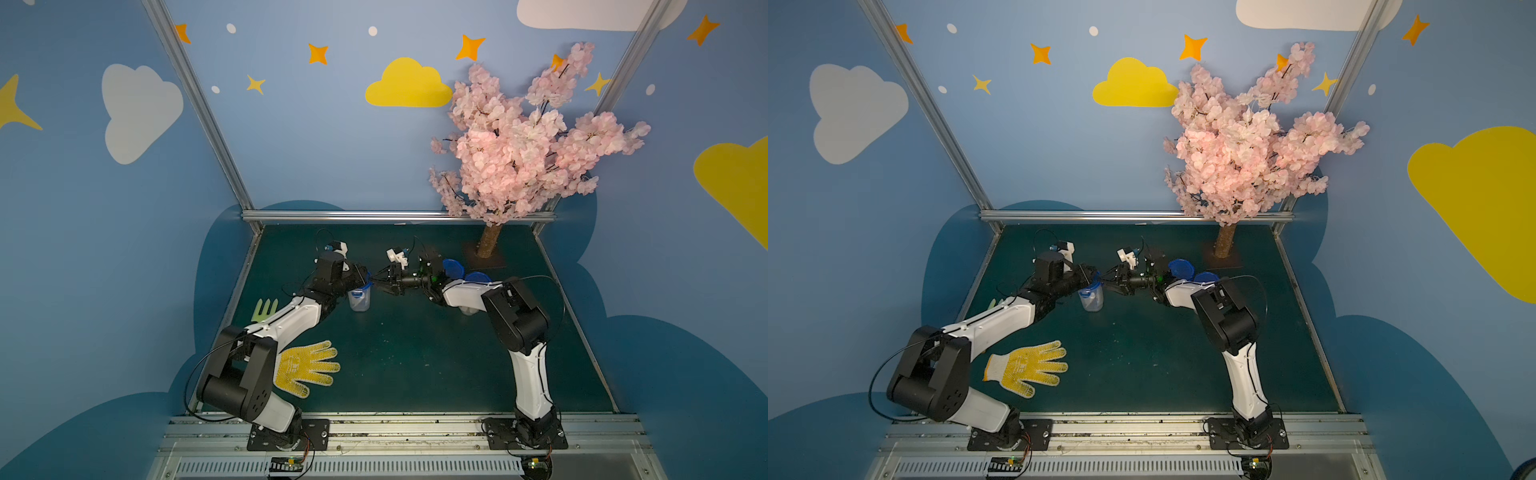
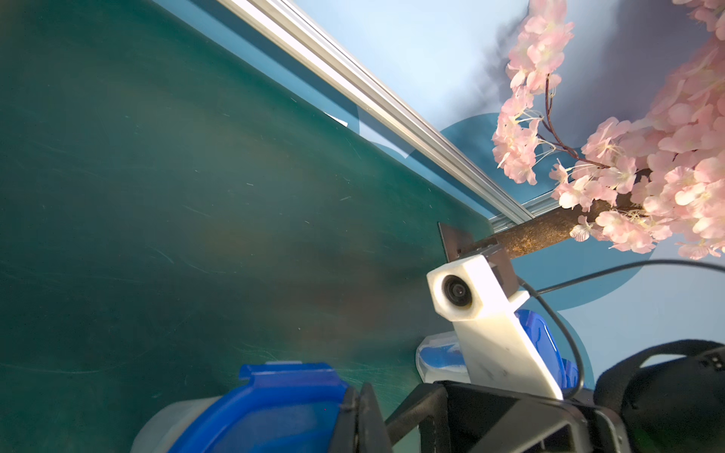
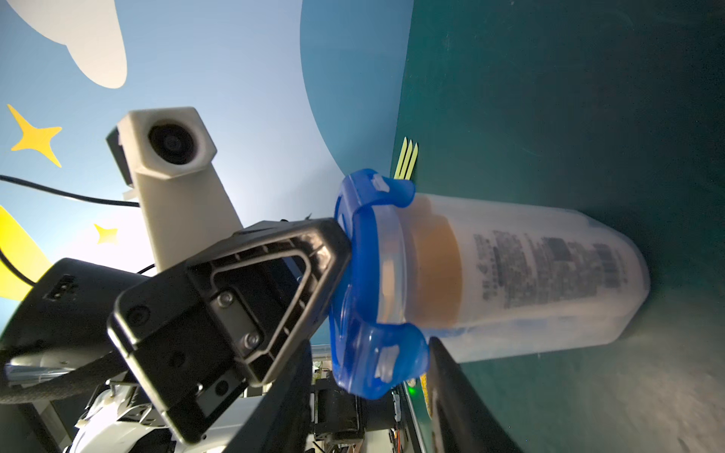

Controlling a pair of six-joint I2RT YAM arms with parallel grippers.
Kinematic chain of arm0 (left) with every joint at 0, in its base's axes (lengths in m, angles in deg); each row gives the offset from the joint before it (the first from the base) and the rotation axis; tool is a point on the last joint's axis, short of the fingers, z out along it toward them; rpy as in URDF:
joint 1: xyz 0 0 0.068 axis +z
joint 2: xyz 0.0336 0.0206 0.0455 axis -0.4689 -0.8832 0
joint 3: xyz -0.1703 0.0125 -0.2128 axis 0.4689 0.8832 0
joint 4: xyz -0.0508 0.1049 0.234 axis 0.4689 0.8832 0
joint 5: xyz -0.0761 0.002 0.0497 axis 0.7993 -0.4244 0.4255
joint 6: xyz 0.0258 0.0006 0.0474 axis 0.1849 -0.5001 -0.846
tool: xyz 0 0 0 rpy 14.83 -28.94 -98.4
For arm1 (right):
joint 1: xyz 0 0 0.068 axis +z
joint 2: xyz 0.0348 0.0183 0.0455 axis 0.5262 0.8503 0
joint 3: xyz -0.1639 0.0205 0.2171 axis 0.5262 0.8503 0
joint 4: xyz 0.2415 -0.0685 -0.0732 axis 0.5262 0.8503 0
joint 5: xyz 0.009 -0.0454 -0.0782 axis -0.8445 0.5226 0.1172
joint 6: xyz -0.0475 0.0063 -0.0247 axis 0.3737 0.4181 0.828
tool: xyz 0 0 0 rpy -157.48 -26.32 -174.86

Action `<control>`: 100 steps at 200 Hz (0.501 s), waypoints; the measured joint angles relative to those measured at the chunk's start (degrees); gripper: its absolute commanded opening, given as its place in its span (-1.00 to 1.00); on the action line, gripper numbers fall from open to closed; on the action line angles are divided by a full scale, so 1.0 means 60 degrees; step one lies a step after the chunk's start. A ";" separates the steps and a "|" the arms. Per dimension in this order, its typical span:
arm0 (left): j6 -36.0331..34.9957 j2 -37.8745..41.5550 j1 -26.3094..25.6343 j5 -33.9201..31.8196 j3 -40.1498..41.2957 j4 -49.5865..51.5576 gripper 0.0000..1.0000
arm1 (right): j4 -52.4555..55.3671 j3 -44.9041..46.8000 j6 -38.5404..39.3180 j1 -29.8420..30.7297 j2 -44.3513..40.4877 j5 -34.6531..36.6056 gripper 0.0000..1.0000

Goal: Take out toiletry kits
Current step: Unfasten the latch on the container.

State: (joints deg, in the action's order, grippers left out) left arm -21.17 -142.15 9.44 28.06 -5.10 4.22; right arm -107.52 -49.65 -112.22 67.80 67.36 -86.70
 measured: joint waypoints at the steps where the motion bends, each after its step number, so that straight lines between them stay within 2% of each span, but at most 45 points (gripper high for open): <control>1: 0.0004 0.0000 0.0004 0.0000 0.0004 -0.0011 -0.95 | -0.0022 0.0004 -0.0011 0.0000 0.0007 0.0004 -0.10; 44: 0.0106 0.0000 0.0007 -0.0033 0.0120 -0.0233 -0.95 | -0.1147 0.0080 -0.1126 -0.0036 0.0317 -0.0164 -0.16; 100: 0.0259 0.0058 0.0007 0.0000 0.0364 -0.0572 -0.96 | -0.1395 0.0229 -0.1479 -0.0040 0.0317 -0.0149 -0.22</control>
State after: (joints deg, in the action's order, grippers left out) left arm -19.62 -141.80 9.49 28.06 -2.92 0.79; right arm -115.89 -48.28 -121.09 67.56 69.27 -87.60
